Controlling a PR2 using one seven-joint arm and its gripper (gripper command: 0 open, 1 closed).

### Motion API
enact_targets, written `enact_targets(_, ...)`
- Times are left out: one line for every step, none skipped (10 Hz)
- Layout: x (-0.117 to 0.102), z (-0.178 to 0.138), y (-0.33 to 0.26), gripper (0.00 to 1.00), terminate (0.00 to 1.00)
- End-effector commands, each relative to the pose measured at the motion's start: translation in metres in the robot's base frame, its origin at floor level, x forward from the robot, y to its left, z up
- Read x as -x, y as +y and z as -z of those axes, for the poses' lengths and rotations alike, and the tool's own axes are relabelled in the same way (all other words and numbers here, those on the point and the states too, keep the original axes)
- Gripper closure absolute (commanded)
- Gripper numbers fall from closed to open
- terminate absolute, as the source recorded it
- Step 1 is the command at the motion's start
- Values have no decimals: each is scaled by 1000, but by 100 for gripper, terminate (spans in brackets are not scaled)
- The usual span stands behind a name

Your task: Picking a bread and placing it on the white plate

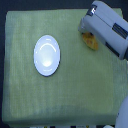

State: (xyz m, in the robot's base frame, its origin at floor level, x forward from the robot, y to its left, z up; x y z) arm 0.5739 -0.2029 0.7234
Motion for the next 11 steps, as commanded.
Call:
enact_targets(-4, -6, -2, 100, 0)
enact_targets(-5, -8, -3, 100, 0)
enact_targets(-5, -8, -3, 100, 0)
enact_targets(-5, -8, -3, 100, 0)
enact_targets(-6, -10, -2, 100, 0)
enact_targets(-7, -11, -2, 100, 0)
enact_targets(-8, -12, -1, 100, 0)
enact_targets(-9, -13, -3, 100, 0)
enact_targets(-8, -14, -4, 100, 0)
enact_targets(-8, -16, -6, 100, 0)
enact_targets(-8, -17, -9, 100, 0)
